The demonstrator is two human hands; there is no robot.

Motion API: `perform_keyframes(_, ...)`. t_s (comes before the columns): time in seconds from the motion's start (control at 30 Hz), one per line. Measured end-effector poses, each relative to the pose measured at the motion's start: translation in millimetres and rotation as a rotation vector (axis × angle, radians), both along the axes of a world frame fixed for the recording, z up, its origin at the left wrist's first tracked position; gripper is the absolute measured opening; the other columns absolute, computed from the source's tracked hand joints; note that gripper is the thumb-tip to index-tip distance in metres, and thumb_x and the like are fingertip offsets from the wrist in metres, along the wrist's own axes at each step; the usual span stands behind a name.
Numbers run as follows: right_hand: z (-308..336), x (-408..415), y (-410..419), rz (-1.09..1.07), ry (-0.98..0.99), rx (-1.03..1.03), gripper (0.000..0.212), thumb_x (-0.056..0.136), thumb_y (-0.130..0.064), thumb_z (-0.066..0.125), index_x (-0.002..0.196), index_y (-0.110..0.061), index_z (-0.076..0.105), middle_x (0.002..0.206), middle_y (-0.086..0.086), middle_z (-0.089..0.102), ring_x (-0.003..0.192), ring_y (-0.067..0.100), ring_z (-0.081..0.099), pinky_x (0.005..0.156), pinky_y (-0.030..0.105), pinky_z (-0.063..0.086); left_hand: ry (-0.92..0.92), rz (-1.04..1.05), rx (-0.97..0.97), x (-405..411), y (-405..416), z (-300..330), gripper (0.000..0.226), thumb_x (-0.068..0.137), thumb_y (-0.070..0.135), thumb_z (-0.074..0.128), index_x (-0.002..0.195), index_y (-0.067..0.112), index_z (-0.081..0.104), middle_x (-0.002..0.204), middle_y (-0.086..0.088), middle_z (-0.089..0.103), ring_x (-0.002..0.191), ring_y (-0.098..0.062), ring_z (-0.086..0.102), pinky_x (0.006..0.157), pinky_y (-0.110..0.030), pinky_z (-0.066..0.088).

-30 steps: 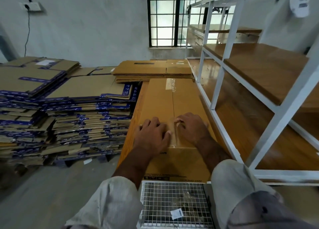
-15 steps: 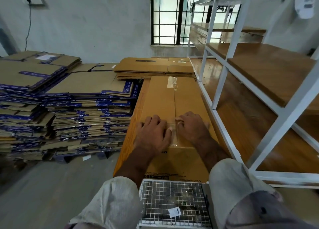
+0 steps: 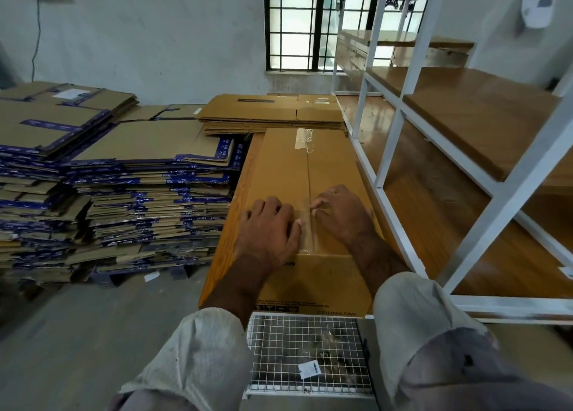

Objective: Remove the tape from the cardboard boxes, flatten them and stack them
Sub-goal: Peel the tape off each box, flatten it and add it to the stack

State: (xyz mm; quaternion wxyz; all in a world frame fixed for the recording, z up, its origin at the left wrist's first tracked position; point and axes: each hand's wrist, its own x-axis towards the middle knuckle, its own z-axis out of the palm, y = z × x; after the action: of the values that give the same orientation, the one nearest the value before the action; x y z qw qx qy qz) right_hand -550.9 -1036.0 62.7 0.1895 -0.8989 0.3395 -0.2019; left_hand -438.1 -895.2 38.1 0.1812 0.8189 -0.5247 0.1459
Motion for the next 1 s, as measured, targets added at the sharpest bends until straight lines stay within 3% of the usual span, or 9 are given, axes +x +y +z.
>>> perform_keyframes(0.13,6,8,-2,-0.037,0.007,-0.008,0.024,0.09,-0.04,0.066,0.07,-0.046,0.053,0.126,-0.007,0.058,0.115,0.021,0.055,0.098,0.056,0.047,-0.027,0.017,0.006,0,0,0,0.057,0.093,0.059,0.019,0.118,0.024,0.057,0.122,-0.001,0.053,0.111,-0.02,0.047,0.092,-0.042,0.033)
perform_keyframes(0.3,2,8,-2,-0.065,0.099,-0.031,0.007,0.098,-0.04,0.057,0.097,-0.042,0.063,0.137,-0.005,0.049,0.126,0.022,0.045,0.101,0.053,0.032,-0.046,0.011,-0.003,3,-1,-4,0.053,0.094,0.058,0.023,0.116,0.023,0.058,0.12,-0.001,0.053,0.109,-0.02,0.047,0.089,-0.041,0.033)
perform_keyframes(0.63,4,16,2,-0.077,0.295,-0.085,0.032,0.105,-0.04,0.043,0.129,-0.027,0.058,0.146,0.004,0.039,0.132,0.026,0.036,0.103,0.054,0.03,-0.054,0.001,0.014,5,-3,-6,0.046,0.097,0.056,0.032,0.117,0.023,0.057,0.123,-0.003,0.052,0.112,-0.023,0.047,0.091,-0.043,0.036)
perform_keyframes(0.83,9,20,13,-0.118,0.287,-0.089,0.035,0.103,-0.04,0.048,0.132,-0.021,0.055,0.146,0.004,0.038,0.131,0.025,0.037,0.104,0.055,0.032,-0.044,-0.007,0.001,5,-1,-3,0.044,0.099,0.058,0.036,0.119,0.024,0.056,0.125,-0.001,0.051,0.115,-0.022,0.046,0.093,-0.045,0.037)
perform_keyframes(1.0,10,2,37,-0.128,0.193,-0.108,0.04,0.101,-0.033,0.055,0.137,-0.016,0.05,0.144,0.005,0.037,0.129,0.024,0.038,0.105,0.05,0.037,0.09,-0.157,0.055,11,8,7,0.081,0.078,0.081,0.029,0.131,0.026,0.057,0.132,0.002,0.05,0.119,-0.019,0.044,0.095,-0.042,0.036)
